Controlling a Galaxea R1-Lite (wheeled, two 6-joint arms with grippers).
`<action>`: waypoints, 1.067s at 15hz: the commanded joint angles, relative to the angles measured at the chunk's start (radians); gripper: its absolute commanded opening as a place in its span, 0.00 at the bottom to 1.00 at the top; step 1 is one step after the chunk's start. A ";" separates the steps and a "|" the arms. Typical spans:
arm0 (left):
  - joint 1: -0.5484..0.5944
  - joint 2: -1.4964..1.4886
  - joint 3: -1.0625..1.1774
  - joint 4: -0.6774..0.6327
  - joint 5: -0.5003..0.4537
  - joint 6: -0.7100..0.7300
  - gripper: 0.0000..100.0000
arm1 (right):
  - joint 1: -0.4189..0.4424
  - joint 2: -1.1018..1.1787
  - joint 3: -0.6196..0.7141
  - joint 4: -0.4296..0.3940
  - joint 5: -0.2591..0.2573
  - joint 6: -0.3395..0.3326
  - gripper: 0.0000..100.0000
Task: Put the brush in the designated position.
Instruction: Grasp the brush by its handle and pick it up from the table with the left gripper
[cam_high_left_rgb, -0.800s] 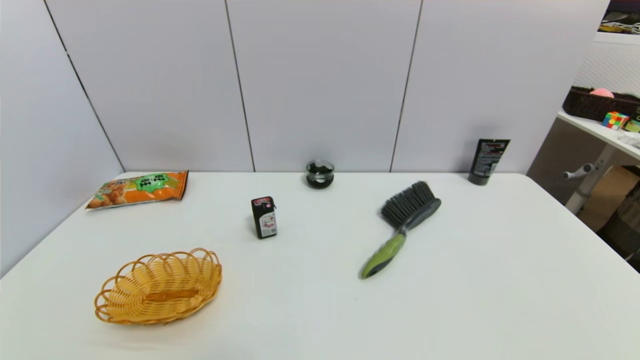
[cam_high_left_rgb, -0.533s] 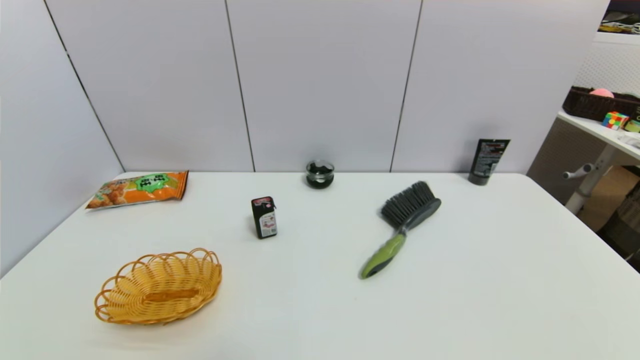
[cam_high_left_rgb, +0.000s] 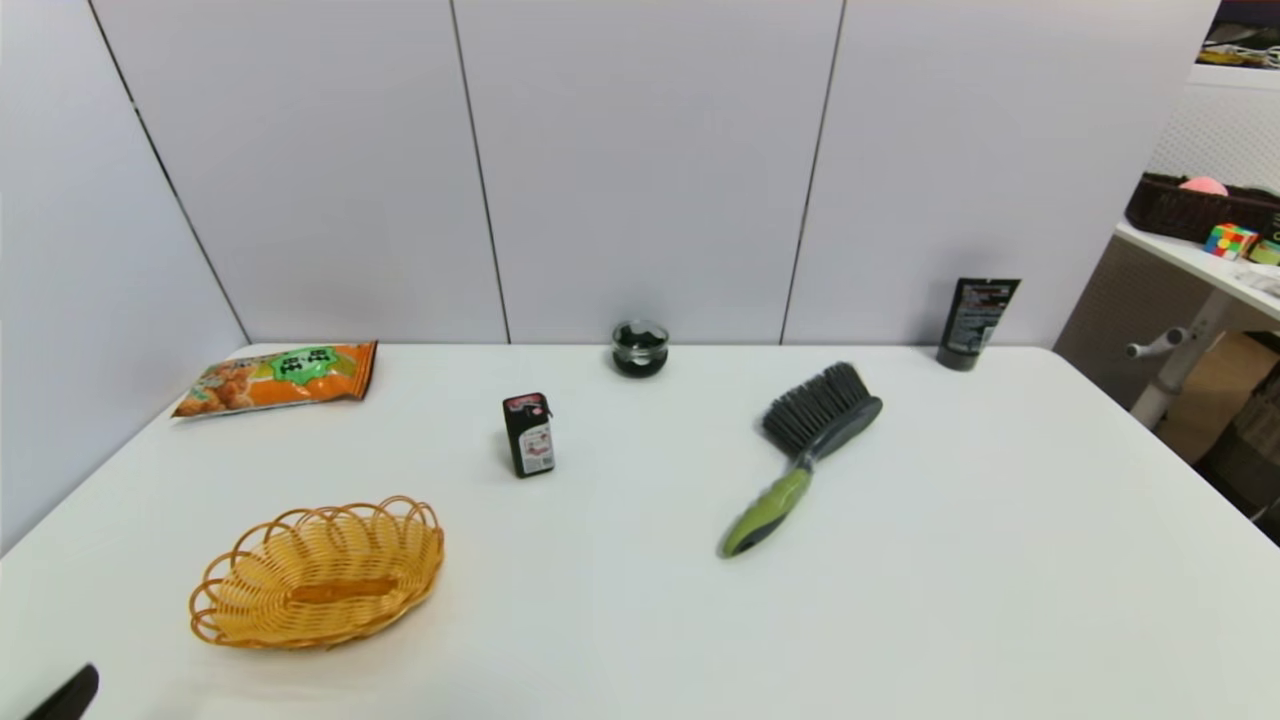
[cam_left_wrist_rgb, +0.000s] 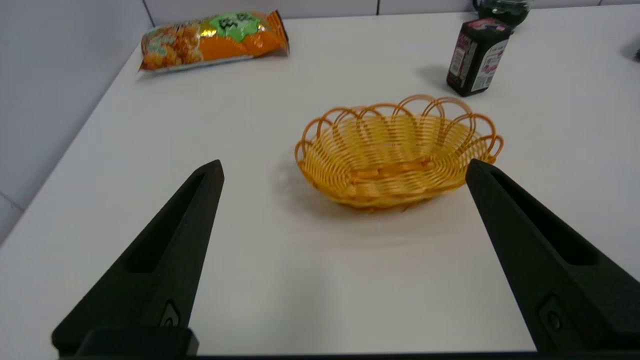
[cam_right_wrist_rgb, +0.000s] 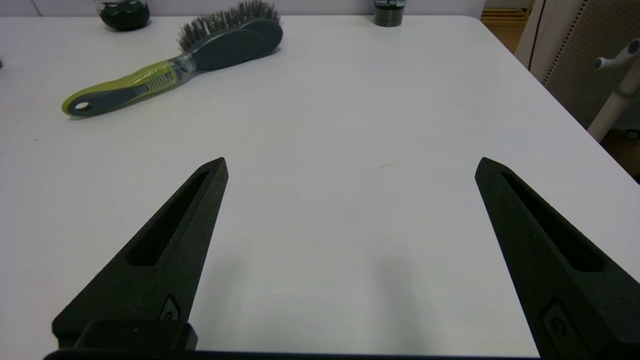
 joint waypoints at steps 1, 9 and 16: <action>-0.189 0.730 -0.540 -0.182 -0.246 0.206 1.00 | 0.000 0.001 0.002 0.000 0.000 0.000 1.00; -0.610 1.368 -0.900 -0.313 -0.228 0.172 1.00 | 0.000 0.001 0.002 0.000 0.000 0.000 1.00; -0.808 1.633 -1.052 -0.368 -0.028 0.049 1.00 | 0.000 0.001 0.002 0.000 0.000 0.000 1.00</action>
